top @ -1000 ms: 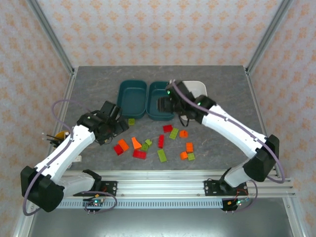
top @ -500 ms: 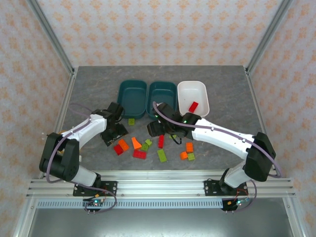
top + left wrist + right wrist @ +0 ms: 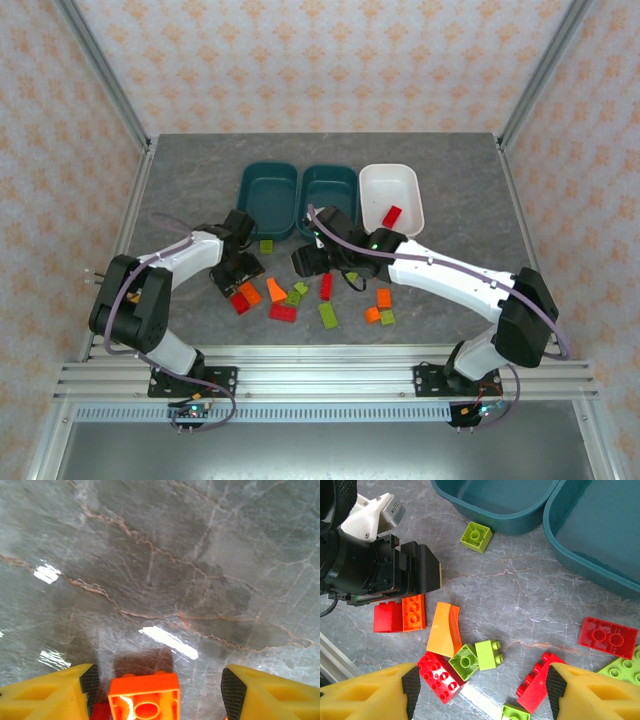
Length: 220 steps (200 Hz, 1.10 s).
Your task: Sort the legos into containers by color
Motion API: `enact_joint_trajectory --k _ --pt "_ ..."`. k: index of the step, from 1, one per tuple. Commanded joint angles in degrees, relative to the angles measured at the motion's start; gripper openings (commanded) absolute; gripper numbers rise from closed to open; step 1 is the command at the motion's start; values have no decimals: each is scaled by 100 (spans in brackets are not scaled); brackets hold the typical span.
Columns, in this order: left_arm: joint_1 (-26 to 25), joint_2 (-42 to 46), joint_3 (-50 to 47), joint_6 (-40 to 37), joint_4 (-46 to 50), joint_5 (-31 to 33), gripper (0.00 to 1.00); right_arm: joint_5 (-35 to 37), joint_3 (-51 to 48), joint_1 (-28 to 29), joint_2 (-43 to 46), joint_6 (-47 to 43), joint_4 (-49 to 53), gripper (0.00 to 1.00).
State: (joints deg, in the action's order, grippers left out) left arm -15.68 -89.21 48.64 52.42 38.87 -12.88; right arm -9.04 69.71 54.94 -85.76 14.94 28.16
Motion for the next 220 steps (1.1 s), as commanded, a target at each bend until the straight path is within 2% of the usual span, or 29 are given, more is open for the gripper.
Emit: enact_joint_trajectory --k 1,60,144,174,220 --pt "-134 19 -67 210 22 75 67 45 51 -1 26 20 -83 69" --pt "-425 -236 59 390 393 426 59 122 17 -3 83 59 -57 69" --pt "-611 -242 -194 532 -188 427 42 163 -10 -6 127 98 -39 69" --pt "-611 -151 -254 497 -362 505 38 175 -2 -10 122 119 -21 69" --pt "-611 41 -166 377 -313 656 37 253 74 -11 171 135 26 69"
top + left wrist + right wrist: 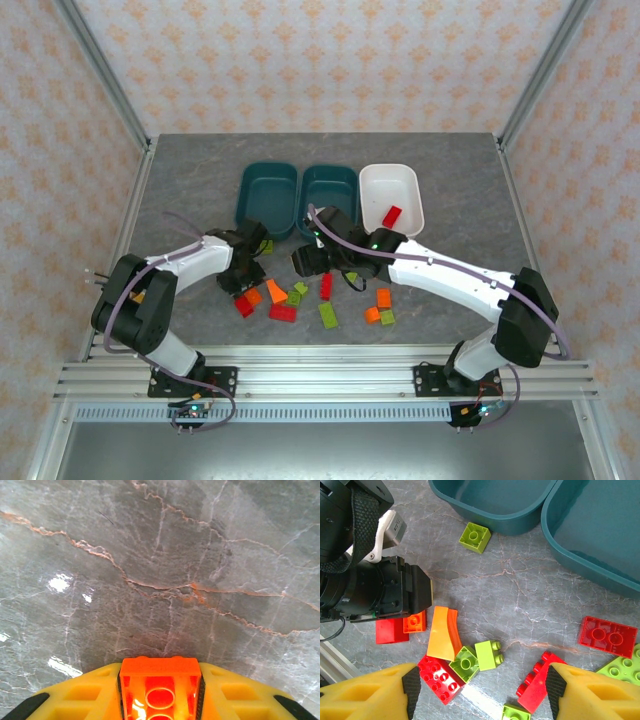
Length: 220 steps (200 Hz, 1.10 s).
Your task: Sort the legos into containers by color
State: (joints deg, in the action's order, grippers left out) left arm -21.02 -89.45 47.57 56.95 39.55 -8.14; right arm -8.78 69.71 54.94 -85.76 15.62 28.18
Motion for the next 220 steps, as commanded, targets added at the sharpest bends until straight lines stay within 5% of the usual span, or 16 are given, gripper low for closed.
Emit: enact_joint_trajectory --k 1,74,166,220 --pt "-78 75 -44 -82 -362 190 37 227 80 -15 172 66 27 69" --pt "76 280 2255 -951 1230 911 37 414 725 -587 491 704 -256 71" --pt "648 -3166 5766 -1874 1292 988 38 272 867 -1316 465 1543 -124 79" --pt "707 -4078 6462 -1942 1502 1088 44 401 781 -1372 584 1683 364 79"
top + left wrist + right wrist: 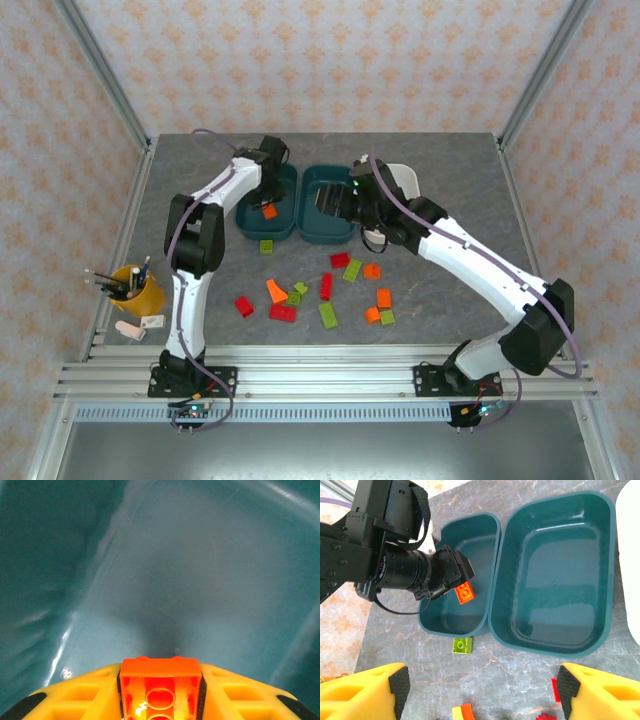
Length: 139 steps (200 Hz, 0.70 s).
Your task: Sort the legos into containers by color
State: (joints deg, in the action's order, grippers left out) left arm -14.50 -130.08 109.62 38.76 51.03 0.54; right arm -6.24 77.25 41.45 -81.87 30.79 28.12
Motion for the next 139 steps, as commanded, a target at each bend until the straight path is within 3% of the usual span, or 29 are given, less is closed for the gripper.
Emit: enact_joint_trajectory --k 1,65,109,139 --pt "54 -16 250 -124 355 215 45 148 18 -23 205 170 375 79" --pt "40 387 491 -27 452 -22 67 504 -294 -49 525 345 993 78" --pt "-7 1493 374 126 335 -313 75 684 -198 -67 678 364 1628 77" --pt "-235 2617 -301 193 76 -559 78 857 -128 -64 730 561 2372 76"
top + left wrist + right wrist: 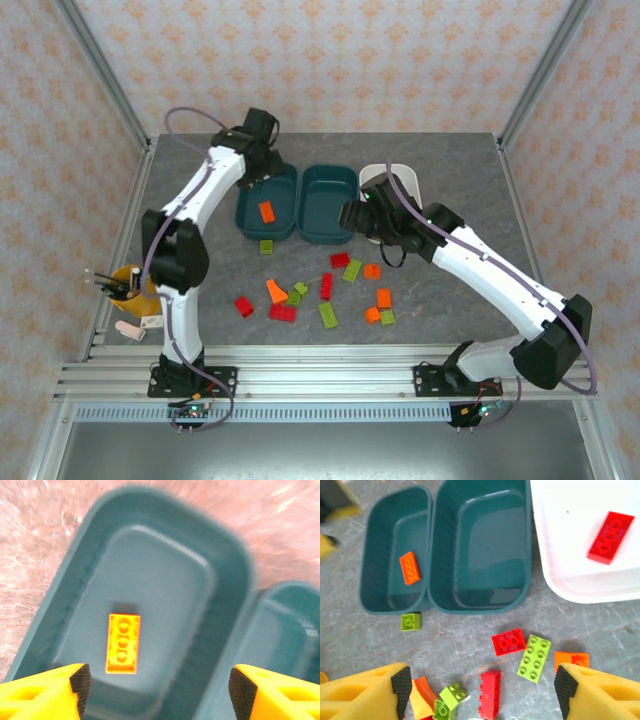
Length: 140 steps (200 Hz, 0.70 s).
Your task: Sort the legos into containers by color
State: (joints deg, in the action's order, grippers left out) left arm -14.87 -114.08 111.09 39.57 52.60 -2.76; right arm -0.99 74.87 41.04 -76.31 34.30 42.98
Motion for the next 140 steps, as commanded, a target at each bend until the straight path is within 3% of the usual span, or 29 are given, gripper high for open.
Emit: enact_joint_trajectory --k 1,35,64,104,140 --pt "-212 1058 -483 112 -100 -240 78 339 109 -20 176 222 917 76" --pt "-793 2396 -1986 77 -356 -435 79 331 -166 -23 260 639 2029 75" --pt "-1457 3546 -3536 76 -703 -731 79 98 -1042 -44 650 1283 2407 75" --pt "-2442 4745 -5190 185 -1181 -971 78 -560 -2383 -201 1098 2727 1648 73" --pt "-2661 5109 -5625 314 -1104 -920 77 -870 -3318 -201 1127 3958 814 67"
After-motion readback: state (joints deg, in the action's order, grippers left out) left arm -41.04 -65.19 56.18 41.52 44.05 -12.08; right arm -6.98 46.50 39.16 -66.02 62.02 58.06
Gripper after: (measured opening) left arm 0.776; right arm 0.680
